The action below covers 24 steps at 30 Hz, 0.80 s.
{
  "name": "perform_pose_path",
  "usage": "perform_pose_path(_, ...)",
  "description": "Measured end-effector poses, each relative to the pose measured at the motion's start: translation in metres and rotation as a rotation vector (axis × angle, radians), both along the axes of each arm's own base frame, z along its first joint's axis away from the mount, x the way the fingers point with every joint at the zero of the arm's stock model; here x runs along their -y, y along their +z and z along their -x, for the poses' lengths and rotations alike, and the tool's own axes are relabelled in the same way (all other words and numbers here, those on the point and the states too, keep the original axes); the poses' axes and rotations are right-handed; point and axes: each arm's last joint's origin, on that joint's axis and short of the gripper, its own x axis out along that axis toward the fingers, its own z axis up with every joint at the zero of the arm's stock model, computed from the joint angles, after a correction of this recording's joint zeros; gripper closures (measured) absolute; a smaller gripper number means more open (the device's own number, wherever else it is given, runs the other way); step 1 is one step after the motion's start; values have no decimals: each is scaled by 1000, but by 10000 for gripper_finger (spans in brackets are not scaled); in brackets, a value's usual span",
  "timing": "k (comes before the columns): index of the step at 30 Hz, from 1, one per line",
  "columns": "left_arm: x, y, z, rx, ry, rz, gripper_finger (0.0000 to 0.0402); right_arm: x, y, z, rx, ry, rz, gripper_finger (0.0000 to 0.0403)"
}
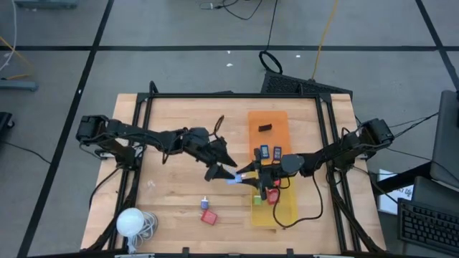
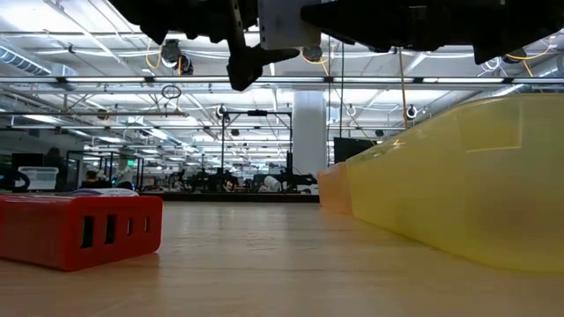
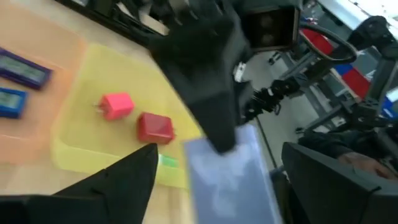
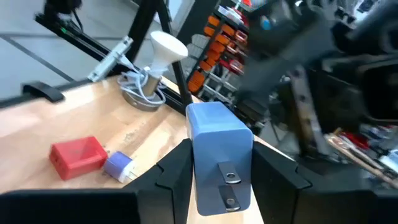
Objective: Pick & Place Office items
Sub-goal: Put the blue charger adapter into the yellow bin
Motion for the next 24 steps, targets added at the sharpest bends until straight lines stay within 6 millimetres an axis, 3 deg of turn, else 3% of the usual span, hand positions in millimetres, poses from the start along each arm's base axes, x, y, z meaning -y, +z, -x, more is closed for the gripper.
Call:
perform_pose_path(5,-18,7,9,7,24,-79,40,-2,0,0,-18,54,-77,275)
perform_pose_path(11,-33,-1,13,-70,59,-129,46,2,9,8,-77,40,-160,275)
perform_pose_path(18,-39,-2,12,-86,230,-198,43,9,35,32,-174,22,-312,275)
perform_pose_path(24,-42,0,10,-67,326,-235,41,8,43,55,-308,13,-424,275)
